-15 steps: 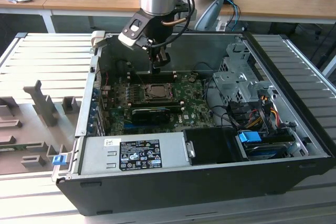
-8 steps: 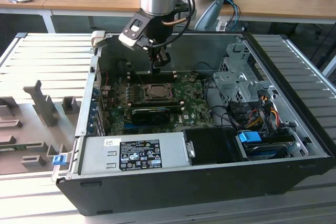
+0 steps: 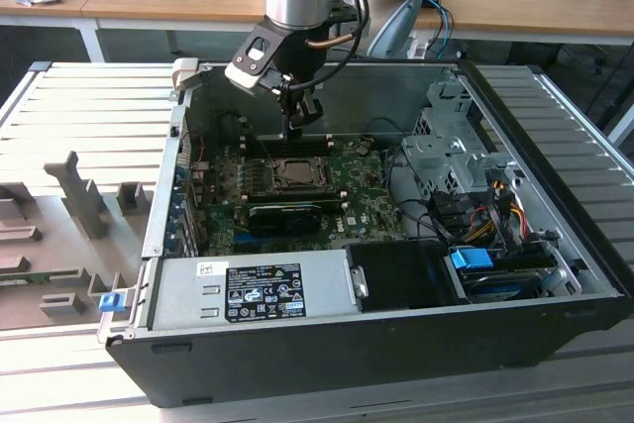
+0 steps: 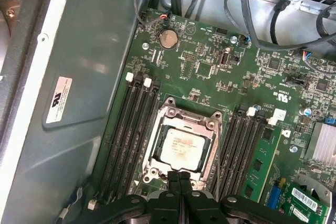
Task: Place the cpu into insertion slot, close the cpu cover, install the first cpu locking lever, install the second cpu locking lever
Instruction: 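Install the first cpu locking lever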
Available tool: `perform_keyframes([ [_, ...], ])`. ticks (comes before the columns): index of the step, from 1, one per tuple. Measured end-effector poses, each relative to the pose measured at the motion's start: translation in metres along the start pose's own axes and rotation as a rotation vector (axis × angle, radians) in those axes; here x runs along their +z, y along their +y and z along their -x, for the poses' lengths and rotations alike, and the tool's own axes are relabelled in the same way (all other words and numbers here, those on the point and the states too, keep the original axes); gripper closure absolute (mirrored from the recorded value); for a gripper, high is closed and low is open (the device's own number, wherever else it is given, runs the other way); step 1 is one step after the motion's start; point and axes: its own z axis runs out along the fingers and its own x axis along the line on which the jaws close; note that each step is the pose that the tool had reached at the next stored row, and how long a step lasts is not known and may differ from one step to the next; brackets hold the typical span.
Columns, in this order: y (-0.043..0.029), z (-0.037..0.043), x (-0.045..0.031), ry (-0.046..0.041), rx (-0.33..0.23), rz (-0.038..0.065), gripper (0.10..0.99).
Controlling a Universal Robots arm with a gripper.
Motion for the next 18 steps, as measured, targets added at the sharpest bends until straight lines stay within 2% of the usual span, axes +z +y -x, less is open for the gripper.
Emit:
perform_keyframes([
  [4, 0.0000, 0.0001, 0.0000, 0.0004, -0.024, -0.001, 0.980],
  [18, -0.0001, 0.0002, 0.0000, 0.0029, -0.173, -0.007, 0.980],
])
